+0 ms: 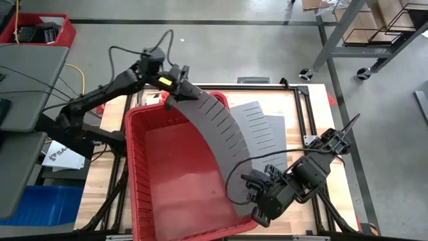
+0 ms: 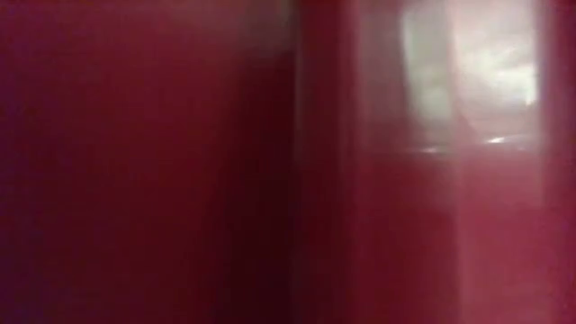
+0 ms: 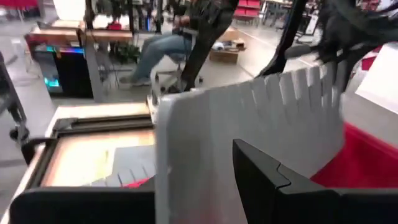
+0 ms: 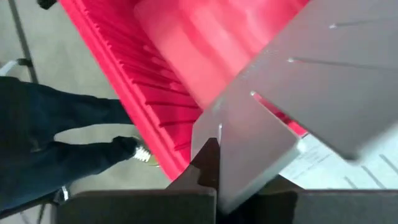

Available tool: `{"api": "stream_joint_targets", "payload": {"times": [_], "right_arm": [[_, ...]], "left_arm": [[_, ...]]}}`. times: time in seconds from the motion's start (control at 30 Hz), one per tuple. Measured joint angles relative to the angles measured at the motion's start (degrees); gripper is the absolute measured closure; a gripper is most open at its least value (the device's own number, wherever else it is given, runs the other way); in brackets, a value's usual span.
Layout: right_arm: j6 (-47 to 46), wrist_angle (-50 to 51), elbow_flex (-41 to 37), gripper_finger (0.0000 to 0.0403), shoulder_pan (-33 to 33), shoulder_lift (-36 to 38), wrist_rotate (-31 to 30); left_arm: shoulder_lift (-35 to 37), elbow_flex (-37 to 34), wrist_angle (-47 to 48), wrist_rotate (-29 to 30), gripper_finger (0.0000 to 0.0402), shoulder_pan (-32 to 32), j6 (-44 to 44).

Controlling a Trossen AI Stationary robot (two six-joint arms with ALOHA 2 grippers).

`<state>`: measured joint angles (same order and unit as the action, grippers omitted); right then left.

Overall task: Sort blocks
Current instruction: Assemble the bin divider into the red bin

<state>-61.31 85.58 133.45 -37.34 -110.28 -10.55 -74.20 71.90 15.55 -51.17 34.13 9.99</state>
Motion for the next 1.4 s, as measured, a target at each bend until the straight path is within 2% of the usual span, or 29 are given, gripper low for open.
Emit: {"api": "stream_joint_targets", "payload": {"times": [0.07, 0.2, 0.33, 0.5, 0.73, 0.83, 1.0, 1.2, 1.4], "right_arm": [[1.1, -0.08, 0.0, 0.0403, 0.25, 0.0, -0.07], [1.97, 0.34, 0.0, 0.0403, 0.46, 0.02, -0.85], [1.3, 1.4, 0.0, 0.0403, 0.43, 0.02, -0.79], [-1.3, 2.81, 0.0, 0.0403, 0.5, 0.02, -1.02], [-5.95, 4.47, 0.0, 0.0403, 0.48, 0.02, -0.56], [-6.89, 4.46, 0.0, 0.0403, 0.45, 0.02, 0.05], [-7.22, 4.41, 0.0, 0.0403, 0.41, 0.02, 0.68], [-7.26, 4.4, 0.0, 0.0402, 0.48, 0.02, 0.15], [-7.75, 4.35, 0.0, 0.0402, 0.4, 0.0, -0.12]], "left_arm": [[2.18, 0.0, 0.48, 3.08, 0.0319, -0.17, -1.78], [5.57, 0.01, 2.91, 13.65, 0.0311, -0.13, -5.02], [5.95, 0.02, 8.4, 17.56, 0.0281, -0.15, -5.31], [3.1, -0.07, 16.2, 23.03, 0.0232, -0.17, -2.61], [0.69, -0.09, 17.11, 24.24, 0.0175, -0.15, -5.66], [0.87, -0.09, 16.58, 21.89, 0.0154, -0.1, -9.87], [2.3, 1.22, 17.47, 20.18, 0.0122, 1.32, -8.91], [2.78, 7.65, 12.68, 20.19, 0.0107, 5.2, -7.78], [2.92, 11.79, 15.5, 20.16, 0.0105, 8.62, -7.85]]}}
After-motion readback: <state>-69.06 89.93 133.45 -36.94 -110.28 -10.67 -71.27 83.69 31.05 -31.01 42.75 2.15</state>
